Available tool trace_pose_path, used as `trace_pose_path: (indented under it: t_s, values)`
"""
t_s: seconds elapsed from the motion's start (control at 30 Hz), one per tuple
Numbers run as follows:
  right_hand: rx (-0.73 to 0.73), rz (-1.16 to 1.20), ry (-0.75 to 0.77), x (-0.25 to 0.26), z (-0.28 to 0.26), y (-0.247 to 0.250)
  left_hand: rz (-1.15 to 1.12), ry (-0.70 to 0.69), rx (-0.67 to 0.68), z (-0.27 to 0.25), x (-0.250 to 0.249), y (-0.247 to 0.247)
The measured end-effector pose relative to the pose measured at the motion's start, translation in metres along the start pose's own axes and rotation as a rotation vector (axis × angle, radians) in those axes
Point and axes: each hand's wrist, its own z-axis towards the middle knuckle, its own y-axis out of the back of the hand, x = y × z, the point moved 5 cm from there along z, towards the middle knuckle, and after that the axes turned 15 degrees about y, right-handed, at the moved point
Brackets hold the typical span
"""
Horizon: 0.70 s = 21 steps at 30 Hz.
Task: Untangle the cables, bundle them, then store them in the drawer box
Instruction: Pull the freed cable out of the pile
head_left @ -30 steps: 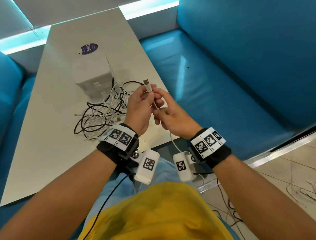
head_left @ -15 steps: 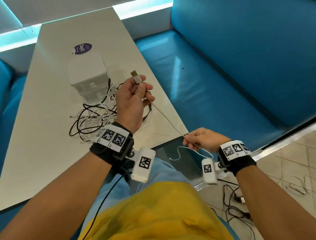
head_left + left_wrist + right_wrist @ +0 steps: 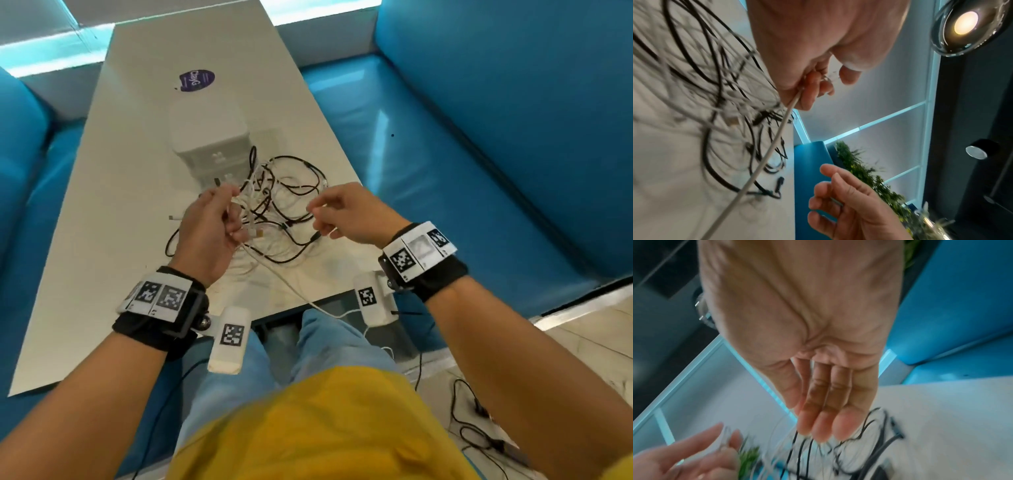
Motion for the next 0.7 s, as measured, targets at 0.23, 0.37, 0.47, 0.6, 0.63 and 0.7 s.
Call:
trace_pose_path:
  t_s: [0.23, 0.37, 0.47, 0.6, 0.63, 0.7]
  values:
    - [0.251, -0.454, 0.157, 0.02, 0.055, -0.068, 0.018, -0.021, -0.168, 0.001, 0.002, 0.054]
    - [0.33, -0.711, 0.106, 0.008, 0.071, -0.092, 0.086, -0.018, -0.162, 0.002, 0.001, 0.06]
    - [0.322, -0.803, 0.064, 0.0, 0.077, -0.099, 0.12, -0.005, -0.119, 0.0, 0.002, 0.057]
    - [0.273, -0.838, 0.028, -0.003, 0.079, -0.102, 0.213, -0.013, -0.048, -0.001, 0.003, 0.049]
    - [0.27, -0.84, 0.021, -0.003, 0.078, -0.102, 0.258, -0.033, -0.035, -0.003, 0.002, 0.046]
    - [0.263, -0.847, 0.044, 0.002, 0.078, -0.099, 0.339, -0.107, -0.012, -0.006, -0.002, 0.037]
